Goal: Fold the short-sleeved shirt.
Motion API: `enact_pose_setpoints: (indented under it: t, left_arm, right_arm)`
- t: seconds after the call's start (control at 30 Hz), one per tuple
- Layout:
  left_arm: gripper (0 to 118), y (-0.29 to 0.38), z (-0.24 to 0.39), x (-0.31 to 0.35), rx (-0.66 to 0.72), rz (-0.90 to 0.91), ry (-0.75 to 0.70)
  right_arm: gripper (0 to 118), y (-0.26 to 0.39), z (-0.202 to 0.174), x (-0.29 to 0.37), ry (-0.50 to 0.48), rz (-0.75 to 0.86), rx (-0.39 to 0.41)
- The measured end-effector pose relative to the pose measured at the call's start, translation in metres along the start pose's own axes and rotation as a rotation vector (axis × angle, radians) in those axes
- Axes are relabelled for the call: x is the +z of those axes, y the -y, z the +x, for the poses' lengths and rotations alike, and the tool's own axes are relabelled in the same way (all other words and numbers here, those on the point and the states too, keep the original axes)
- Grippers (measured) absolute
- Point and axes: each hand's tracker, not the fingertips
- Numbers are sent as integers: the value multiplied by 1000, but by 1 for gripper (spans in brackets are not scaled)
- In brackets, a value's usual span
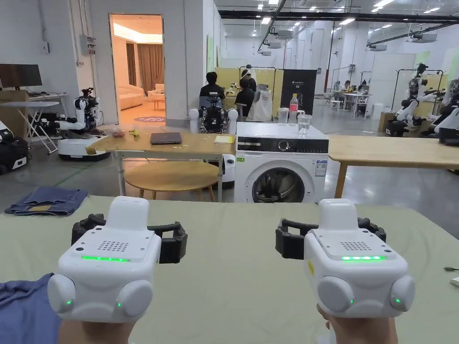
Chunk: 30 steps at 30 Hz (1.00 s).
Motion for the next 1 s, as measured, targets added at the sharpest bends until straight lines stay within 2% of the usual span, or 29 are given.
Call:
enact_pose_setpoints:
  t: [0.27,0.5,0.73,1.0]
  left_arm:
    - [118,-2,2,-2,-5,2,3]
    - [118,-6,3,-4,-5,5,3]
    - [118,-4,0,-4,3,10,6]
    - [118,-3,0,-6,-5,-22,12]
  right_arm:
    - [118,-1,3,0,-9,-3,-8]
    - [118,-2,0,-1,10,17,27]
    - [118,-2,1,-5,-35,-9,13]
    - [118,1,-5,-6,-22,-15,32]
